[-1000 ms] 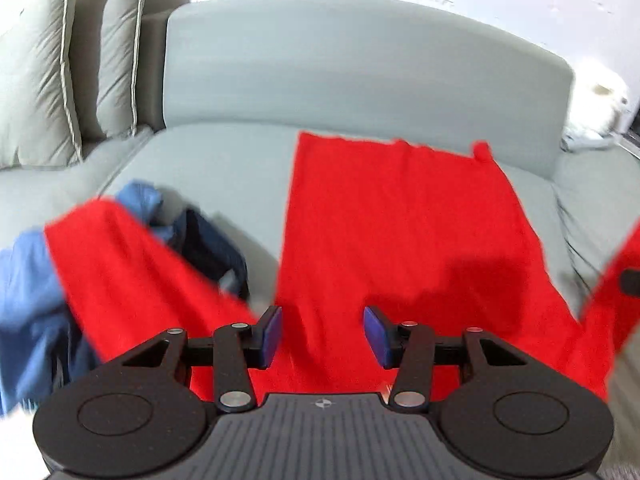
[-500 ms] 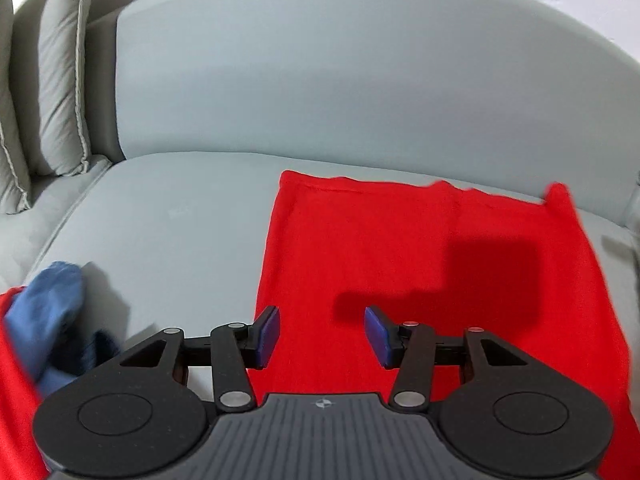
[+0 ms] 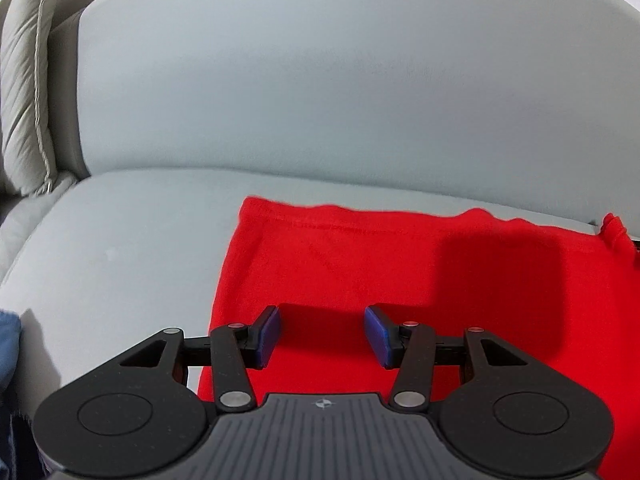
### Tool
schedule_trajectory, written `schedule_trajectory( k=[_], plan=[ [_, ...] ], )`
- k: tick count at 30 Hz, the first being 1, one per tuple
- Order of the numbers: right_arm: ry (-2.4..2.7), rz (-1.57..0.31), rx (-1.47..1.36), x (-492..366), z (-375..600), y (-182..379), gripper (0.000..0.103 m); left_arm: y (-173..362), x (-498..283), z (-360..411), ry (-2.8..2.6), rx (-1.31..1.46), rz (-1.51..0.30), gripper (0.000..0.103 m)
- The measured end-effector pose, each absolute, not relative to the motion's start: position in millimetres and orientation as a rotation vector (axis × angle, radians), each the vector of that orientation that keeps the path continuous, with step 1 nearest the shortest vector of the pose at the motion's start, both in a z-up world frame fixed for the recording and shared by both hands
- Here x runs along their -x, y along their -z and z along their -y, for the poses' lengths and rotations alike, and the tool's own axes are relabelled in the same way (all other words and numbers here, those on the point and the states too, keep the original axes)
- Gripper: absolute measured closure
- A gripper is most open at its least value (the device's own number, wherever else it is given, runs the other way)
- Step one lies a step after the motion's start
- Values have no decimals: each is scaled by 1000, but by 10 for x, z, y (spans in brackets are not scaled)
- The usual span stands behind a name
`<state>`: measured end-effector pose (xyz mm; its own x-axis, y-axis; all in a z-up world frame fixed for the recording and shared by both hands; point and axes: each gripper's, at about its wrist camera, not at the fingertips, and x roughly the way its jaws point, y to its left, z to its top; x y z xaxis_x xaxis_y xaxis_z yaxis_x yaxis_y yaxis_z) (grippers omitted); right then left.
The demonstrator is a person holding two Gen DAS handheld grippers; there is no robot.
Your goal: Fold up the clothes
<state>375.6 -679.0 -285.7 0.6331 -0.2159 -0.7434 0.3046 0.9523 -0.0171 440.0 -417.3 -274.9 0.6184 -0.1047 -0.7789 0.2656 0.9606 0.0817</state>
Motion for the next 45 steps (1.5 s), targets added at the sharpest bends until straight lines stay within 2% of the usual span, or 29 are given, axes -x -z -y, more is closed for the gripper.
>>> schedule_trajectory(
  k=[3,5,12,16,17,19,21,30,37,45],
  plan=[
    [285,-837,-31,-3766,6682,2889,83,2732,-4447,4194,203,-188,-880,52],
    [294,-834,-38,-3751,6700,2859,101,2725,-4472,4200,191,-180,-885,51],
    [485,-741,-43,-3712,7031,2636,102,2574,-4512,4194,167,-197,-826,52],
    [492,-868,-47,-3832,7087,2890,100,2630,-4635,4218,136,-214,-861,52],
    [496,-882,-34,-3850,7068,2927,97,2658,-4667,4216,124,-217,-877,52],
    [506,-876,-16,-3861,7022,2900,88,2685,-4712,4189,96,-215,-889,51],
    [500,-854,-30,-3826,6988,2793,72,2635,-4705,4119,75,-202,-873,51],
    [418,-789,-180,-3103,6660,2154,67,2206,-4175,3749,88,-178,-850,51],
    [372,-860,-189,-1883,6134,1578,62,1860,-3256,3291,104,-187,-878,47],
    [368,-971,-229,-544,5690,1563,61,1798,-1989,2905,146,-152,-974,47]
  ],
)
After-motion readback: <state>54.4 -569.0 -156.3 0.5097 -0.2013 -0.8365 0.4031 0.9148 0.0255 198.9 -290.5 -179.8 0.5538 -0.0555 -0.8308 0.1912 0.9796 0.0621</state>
